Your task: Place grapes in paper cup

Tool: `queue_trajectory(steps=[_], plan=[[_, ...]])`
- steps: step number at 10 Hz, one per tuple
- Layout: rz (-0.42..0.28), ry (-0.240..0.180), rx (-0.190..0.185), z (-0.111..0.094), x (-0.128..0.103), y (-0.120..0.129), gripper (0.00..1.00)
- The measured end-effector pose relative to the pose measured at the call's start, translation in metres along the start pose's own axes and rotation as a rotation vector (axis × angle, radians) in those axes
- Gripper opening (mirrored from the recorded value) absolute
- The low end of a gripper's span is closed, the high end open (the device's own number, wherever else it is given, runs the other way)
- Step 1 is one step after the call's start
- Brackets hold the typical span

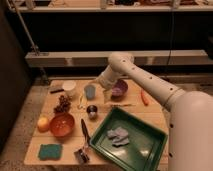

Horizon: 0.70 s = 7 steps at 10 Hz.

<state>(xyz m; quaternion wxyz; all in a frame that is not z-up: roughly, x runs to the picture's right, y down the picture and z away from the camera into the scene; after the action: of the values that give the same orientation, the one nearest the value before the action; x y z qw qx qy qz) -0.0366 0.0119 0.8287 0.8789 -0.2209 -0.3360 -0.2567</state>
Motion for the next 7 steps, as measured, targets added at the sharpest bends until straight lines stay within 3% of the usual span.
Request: queue_trajectory(steps=[2, 4, 7], plan=[[-0.033, 0.013, 0.01, -0.003, -0.001, -0.005, 0.8], [-0.157, 0.04, 0.025, -0.01, -0.019, -0.026, 0.8], [-0.389, 0.13, 0.031, -0.007, -0.069, -0.074, 0.8]])
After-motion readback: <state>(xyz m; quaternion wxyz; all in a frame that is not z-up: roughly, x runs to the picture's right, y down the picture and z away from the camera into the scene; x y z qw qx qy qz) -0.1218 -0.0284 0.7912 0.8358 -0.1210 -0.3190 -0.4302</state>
